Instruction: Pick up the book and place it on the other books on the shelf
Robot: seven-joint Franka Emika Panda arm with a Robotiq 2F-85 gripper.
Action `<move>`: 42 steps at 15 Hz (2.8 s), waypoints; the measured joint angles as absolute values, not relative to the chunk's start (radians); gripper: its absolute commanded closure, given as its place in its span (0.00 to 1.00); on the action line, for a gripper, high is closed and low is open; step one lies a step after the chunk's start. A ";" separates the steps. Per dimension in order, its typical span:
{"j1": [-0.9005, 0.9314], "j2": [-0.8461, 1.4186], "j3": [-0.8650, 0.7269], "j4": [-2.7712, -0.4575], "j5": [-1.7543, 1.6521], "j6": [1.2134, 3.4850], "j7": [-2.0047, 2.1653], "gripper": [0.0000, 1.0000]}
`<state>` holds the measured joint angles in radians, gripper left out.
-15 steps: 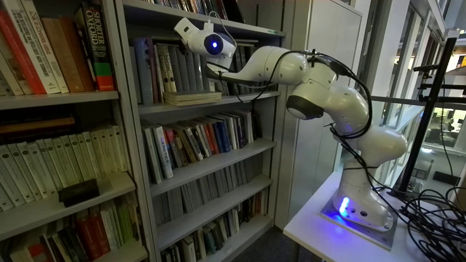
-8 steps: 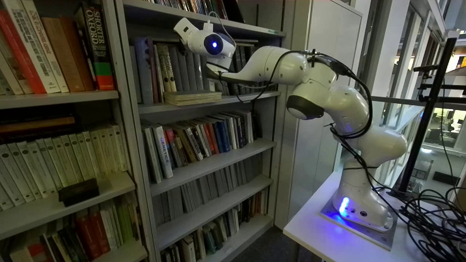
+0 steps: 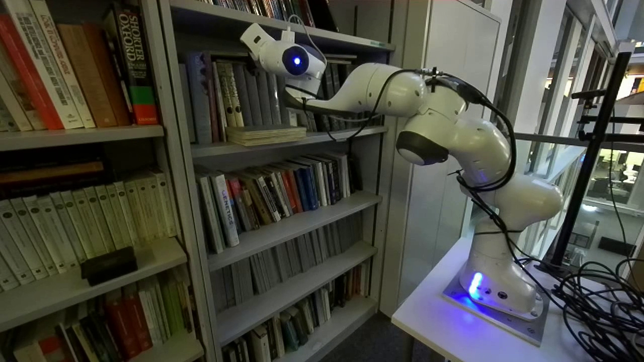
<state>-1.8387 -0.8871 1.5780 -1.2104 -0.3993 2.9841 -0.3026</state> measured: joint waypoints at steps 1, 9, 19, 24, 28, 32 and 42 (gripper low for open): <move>-1.836 -0.887 1.578 -1.213 -0.399 2.984 -0.303 0.63; -1.816 -0.887 1.575 -1.237 -0.399 2.984 -0.303 0.64; -1.744 -0.887 1.528 -1.302 -0.400 2.984 -0.301 0.68; -1.714 -0.887 1.511 -1.330 -0.400 2.984 -0.301 0.75; -1.715 -0.887 1.518 -1.334 -0.400 2.984 -0.303 0.87; -1.741 -0.887 1.544 -1.327 -0.400 2.984 -0.306 0.86; -1.812 -0.883 1.586 -1.246 -0.399 2.949 -0.344 0.62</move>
<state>-1.8124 -0.8828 1.5859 -1.2459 -0.3993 2.9492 -0.3444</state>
